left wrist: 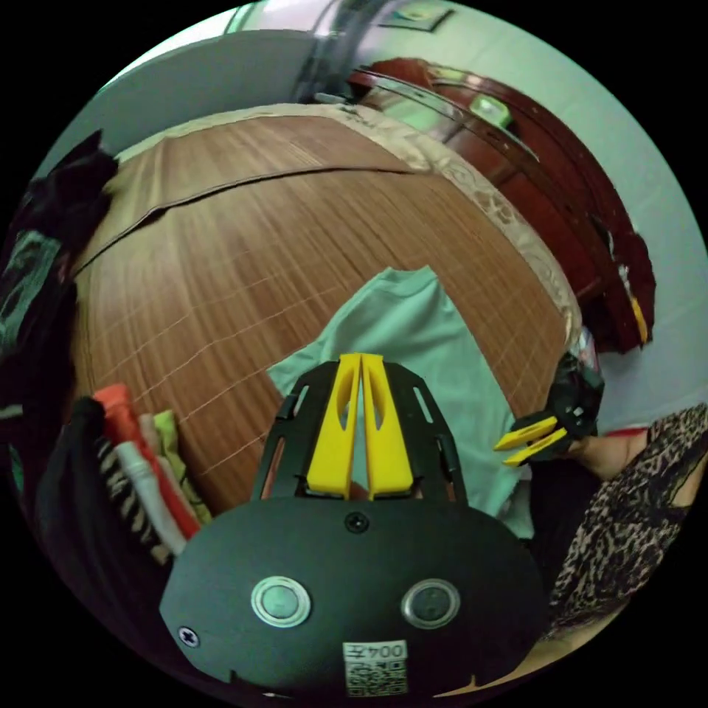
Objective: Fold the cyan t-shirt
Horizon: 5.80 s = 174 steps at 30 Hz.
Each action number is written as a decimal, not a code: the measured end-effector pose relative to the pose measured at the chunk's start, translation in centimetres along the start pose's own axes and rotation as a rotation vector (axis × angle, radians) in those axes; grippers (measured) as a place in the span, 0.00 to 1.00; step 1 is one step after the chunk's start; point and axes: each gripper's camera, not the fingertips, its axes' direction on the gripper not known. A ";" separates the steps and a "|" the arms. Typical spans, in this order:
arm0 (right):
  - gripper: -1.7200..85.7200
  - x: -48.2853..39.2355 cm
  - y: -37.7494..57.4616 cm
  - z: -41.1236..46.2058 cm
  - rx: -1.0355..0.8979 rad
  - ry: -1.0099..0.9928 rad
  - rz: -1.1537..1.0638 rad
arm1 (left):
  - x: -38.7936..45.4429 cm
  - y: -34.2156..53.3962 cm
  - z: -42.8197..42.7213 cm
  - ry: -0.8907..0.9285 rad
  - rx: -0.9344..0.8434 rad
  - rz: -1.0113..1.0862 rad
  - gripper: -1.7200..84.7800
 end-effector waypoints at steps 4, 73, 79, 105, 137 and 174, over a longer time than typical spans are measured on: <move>0.15 0.1 -0.3 -0.3 -0.002 -0.036 -0.033 | 1.9 1.1 3.2 -0.124 -0.111 -0.093 0.03; 0.05 15.1 -27.3 1.7 0.040 -0.423 0.517 | 45.1 40.2 -24.8 -0.067 0.458 -0.098 0.02; 0.03 6.9 -32.1 -1.5 0.123 -0.391 0.317 | 42.3 42.7 -31.9 0.002 0.620 -0.169 0.02; 0.03 -32.5 -63.9 22.8 -0.050 -0.371 -0.312 | 28.3 55.3 -60.5 -0.664 0.701 -0.184 0.02; 0.14 -31.3 -52.8 32.1 -0.053 -0.137 -0.270 | 17.8 71.8 -58.3 -0.390 0.679 -0.698 0.11; 0.12 -41.3 -30.9 40.3 -0.116 -0.008 -0.275 | -9.0 84.5 -74.4 -0.017 0.984 -1.106 0.06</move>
